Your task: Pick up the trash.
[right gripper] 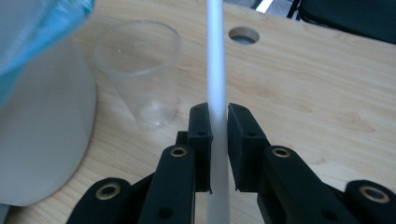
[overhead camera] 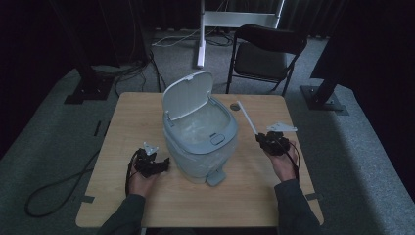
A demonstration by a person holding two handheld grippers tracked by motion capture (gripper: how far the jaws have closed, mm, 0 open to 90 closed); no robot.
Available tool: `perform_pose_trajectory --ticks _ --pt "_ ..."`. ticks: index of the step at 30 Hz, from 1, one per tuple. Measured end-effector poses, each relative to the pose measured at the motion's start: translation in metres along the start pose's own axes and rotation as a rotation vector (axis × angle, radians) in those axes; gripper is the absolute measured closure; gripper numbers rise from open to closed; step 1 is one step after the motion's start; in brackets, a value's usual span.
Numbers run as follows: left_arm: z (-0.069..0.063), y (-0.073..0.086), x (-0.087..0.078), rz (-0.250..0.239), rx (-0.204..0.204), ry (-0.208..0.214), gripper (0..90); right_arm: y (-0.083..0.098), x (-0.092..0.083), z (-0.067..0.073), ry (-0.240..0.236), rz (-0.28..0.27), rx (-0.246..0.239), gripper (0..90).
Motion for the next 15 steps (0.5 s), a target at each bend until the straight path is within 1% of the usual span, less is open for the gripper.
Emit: perform_pose_trajectory --ticks 7,15 --pt "0.0 0.0 0.0 0.0 0.0 0.0 24.2 -0.011 -0.007 0.009 -0.011 -0.029 -0.027 79.7" --pt "0.0 0.0 0.0 0.0 0.0 0.0 24.3 -0.019 -0.016 0.017 -0.022 -0.059 -0.042 79.7"
Point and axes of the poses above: each handheld gripper's, and its own axes: x roughly forward along the jaws, y roughly out of its underside, z roughly to its left, the point moved 9 cm from there along x, roughly forward along the jaws, and after that the axes turned 8 degrees about -y, right-handed, at the moved point
